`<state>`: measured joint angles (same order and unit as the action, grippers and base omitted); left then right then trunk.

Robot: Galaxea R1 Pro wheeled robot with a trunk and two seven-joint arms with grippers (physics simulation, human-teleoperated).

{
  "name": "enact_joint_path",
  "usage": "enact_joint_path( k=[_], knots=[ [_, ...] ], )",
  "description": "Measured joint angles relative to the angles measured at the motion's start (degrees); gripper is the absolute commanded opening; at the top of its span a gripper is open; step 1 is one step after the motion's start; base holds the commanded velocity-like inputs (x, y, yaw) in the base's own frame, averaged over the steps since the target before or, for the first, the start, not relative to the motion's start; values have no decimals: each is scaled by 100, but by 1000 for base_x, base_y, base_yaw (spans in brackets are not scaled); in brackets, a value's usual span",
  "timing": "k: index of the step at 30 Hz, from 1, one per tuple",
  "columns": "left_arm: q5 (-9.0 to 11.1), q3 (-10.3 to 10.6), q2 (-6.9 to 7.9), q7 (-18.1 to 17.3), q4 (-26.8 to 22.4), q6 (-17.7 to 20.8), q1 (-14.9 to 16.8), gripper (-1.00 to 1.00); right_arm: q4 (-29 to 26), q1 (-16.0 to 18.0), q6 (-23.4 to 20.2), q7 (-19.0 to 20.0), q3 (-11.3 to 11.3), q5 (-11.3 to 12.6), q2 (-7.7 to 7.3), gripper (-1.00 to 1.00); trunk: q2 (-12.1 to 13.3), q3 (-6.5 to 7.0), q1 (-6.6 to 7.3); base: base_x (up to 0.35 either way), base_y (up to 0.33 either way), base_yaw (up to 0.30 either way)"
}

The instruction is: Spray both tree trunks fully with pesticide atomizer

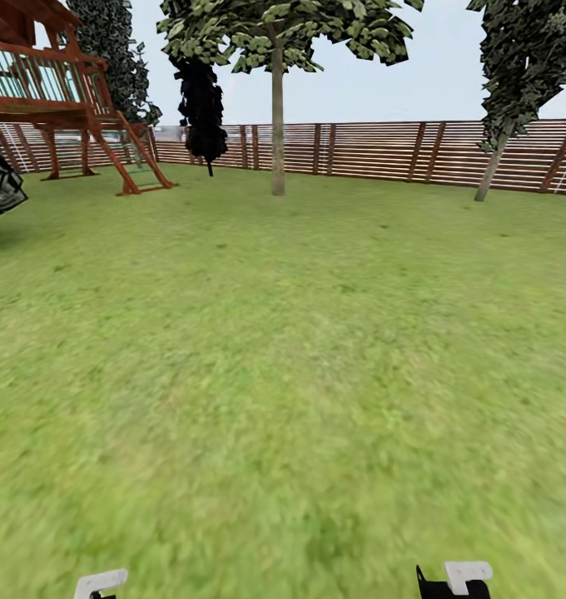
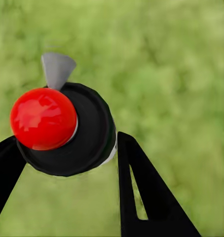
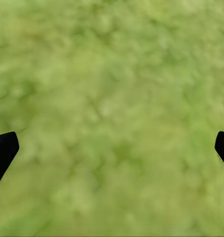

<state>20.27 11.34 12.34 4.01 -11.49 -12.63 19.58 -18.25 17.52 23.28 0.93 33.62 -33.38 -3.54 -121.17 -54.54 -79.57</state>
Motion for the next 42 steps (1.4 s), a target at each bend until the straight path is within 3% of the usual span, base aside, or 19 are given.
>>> enact_joint_path(
  k=[42],
  knots=[
    [0, 0, 2, 0, 0, 0, 0, -100, -9, 0, 0, 2, 0, 0, 0, 100, 0, 0, 0, 335, 0, 0]
  ],
)
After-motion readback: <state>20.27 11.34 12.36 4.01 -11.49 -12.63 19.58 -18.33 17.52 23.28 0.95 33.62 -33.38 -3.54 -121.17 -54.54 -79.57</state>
